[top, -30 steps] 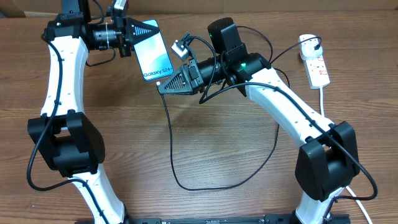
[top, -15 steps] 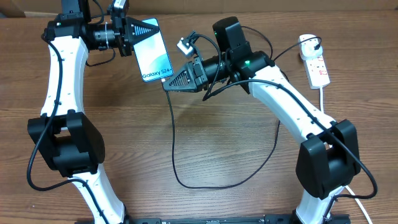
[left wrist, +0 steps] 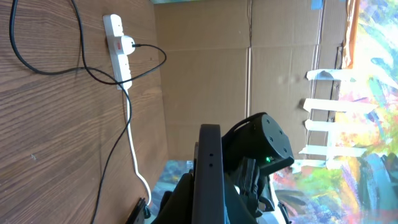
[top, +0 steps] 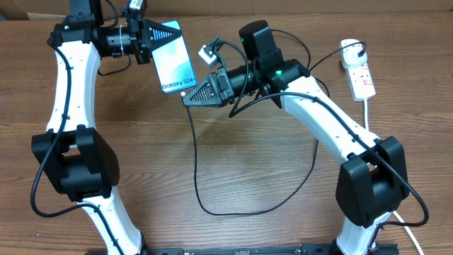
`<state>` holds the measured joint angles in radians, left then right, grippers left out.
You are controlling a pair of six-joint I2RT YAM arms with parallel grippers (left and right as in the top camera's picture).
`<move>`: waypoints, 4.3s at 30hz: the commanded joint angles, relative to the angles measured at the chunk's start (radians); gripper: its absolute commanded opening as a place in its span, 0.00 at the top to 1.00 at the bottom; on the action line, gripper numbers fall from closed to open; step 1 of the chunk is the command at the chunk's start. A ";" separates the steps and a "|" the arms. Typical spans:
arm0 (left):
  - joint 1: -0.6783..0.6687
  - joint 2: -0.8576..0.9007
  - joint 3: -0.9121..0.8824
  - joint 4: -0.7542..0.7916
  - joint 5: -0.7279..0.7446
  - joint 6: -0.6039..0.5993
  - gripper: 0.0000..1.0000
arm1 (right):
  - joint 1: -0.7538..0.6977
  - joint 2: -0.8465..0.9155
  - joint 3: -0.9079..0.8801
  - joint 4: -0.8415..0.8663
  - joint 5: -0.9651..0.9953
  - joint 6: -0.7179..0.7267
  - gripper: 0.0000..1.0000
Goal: Plug charger to phone and switch on socket
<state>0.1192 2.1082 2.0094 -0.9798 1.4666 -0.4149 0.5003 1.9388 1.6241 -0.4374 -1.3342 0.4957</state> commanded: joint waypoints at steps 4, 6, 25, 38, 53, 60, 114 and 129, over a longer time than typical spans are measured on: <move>-0.007 -0.019 0.022 -0.003 0.041 0.008 0.96 | 0.006 0.003 -0.002 0.006 -0.014 -0.014 0.96; -0.006 -0.019 0.022 -0.003 0.041 0.008 0.96 | 0.005 0.003 -0.002 0.006 -0.014 -0.014 0.96; -0.007 -0.019 0.022 -0.003 0.042 0.008 0.96 | 0.003 0.003 -0.002 0.059 -0.052 0.005 0.96; -0.007 -0.019 0.022 -0.003 0.042 0.008 0.96 | 0.003 0.003 -0.002 0.058 -0.009 0.006 0.96; -0.008 -0.019 0.022 -0.003 0.042 0.011 0.96 | -0.010 0.003 -0.002 0.076 0.003 0.031 0.96; -0.008 -0.019 0.022 -0.003 0.042 0.011 0.96 | -0.010 0.003 -0.002 0.078 0.010 0.033 0.96; -0.007 -0.019 0.022 -0.007 0.042 0.034 0.96 | -0.001 0.004 -0.027 0.090 -0.033 0.095 0.96; -0.008 -0.019 0.022 -0.009 0.042 0.034 0.96 | 0.008 0.004 -0.027 0.087 -0.012 0.095 0.96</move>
<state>0.1238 2.1082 2.0094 -0.9871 1.4635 -0.3855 0.4984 1.9388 1.6096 -0.3515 -1.3533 0.5983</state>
